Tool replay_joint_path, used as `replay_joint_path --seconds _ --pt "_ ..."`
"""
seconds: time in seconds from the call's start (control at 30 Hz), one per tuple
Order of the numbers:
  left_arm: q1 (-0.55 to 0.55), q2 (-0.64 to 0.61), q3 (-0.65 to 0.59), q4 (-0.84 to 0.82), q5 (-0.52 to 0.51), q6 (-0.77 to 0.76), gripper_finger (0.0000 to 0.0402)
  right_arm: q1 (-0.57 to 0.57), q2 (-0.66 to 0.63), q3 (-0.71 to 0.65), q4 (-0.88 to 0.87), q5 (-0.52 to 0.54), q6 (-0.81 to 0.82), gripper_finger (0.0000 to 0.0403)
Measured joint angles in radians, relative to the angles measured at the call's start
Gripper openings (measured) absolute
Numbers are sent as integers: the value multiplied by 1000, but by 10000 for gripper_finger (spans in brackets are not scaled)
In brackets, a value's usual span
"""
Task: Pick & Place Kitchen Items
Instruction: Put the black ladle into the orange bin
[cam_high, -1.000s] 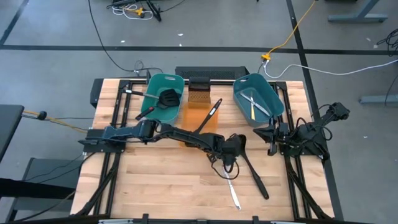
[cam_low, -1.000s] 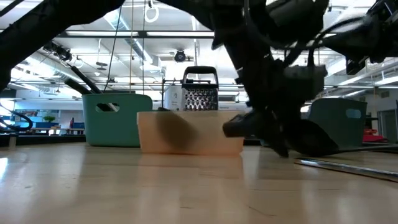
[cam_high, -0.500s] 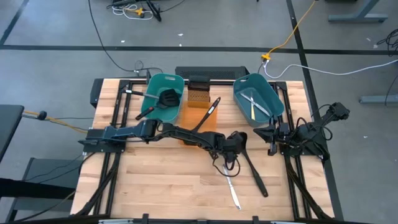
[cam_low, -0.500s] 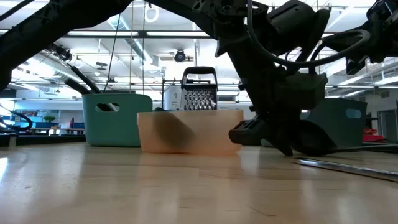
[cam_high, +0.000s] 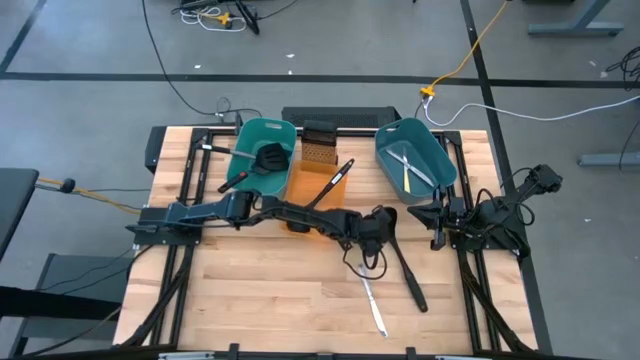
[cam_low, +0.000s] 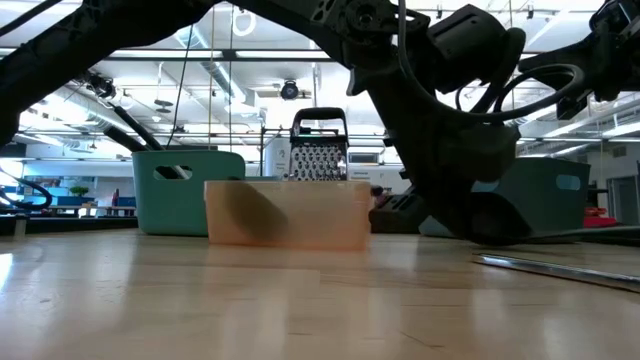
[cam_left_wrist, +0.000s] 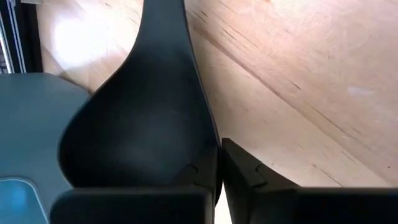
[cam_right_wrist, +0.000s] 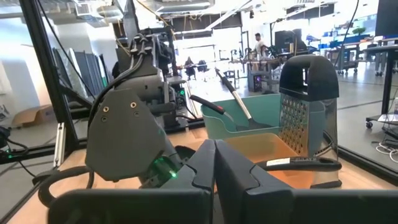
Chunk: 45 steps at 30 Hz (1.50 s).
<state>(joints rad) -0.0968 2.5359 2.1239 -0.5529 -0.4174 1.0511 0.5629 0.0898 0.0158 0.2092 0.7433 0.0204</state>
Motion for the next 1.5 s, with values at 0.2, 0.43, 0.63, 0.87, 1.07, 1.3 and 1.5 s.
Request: replay_joint_path --seconds 0.2,0.43,0.63,0.87,1.07,1.3,1.5 --pt "-34 -8 0 -11 -63 5 10 0 0 0 0 0 0 16" --pt "-78 -24 129 -169 -104 -103 10 0 0 0 0 -3 0 16" --pt "-121 -94 196 -415 -196 -326 10 0 0 0 1 -11 2 16" --pt "-189 -241 193 -783 -85 -760 10 0 0 0 7 -20 -2 16" --pt "-286 -303 193 -1025 29 -1069 10 0 0 0 15 -25 -3 16" --pt "-409 -325 164 -1013 113 -1314 10 0 0 0 16 -27 -3 16" --pt "-471 -415 -26 -1019 16 -1455 10 0 0 0 24 -29 -10 16"
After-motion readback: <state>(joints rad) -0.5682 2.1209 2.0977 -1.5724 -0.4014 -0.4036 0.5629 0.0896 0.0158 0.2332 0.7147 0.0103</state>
